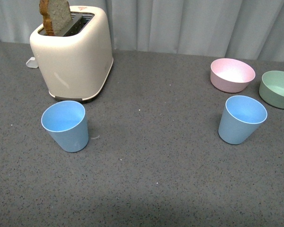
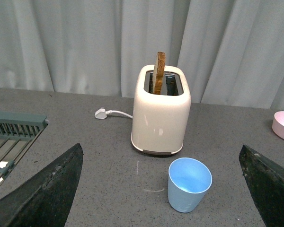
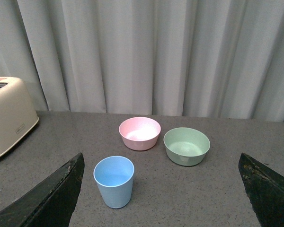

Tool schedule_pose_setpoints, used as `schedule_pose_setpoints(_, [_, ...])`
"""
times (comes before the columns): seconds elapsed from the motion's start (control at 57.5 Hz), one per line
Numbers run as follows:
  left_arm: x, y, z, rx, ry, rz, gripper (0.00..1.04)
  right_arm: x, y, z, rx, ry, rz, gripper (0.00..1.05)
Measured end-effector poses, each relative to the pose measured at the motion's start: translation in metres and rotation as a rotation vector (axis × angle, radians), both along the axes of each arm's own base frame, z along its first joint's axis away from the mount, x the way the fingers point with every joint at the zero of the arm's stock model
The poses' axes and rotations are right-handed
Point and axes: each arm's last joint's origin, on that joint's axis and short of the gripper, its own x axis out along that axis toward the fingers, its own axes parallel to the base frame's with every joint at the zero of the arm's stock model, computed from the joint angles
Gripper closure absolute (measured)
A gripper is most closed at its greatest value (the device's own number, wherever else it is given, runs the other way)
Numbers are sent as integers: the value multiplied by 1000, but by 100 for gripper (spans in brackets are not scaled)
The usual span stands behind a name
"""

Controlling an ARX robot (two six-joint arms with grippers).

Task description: Stack blue cups with both arms

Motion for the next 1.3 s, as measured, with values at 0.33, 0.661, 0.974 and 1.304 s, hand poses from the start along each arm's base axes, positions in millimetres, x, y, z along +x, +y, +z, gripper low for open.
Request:
schedule_pose_setpoints(0.33, [0, 0, 0, 0, 0, 0, 7, 0, 0, 0, 0, 0, 0, 10])
schedule_pose_setpoints(0.661, [0, 0, 0, 0, 0, 0, 7, 0, 0, 0, 0, 0, 0, 10])
schedule_pose_setpoints(0.974, [0, 0, 0, 0, 0, 0, 7, 0, 0, 0, 0, 0, 0, 10])
schedule_pose_setpoints(1.304, [0, 0, 0, 0, 0, 0, 7, 0, 0, 0, 0, 0, 0, 10])
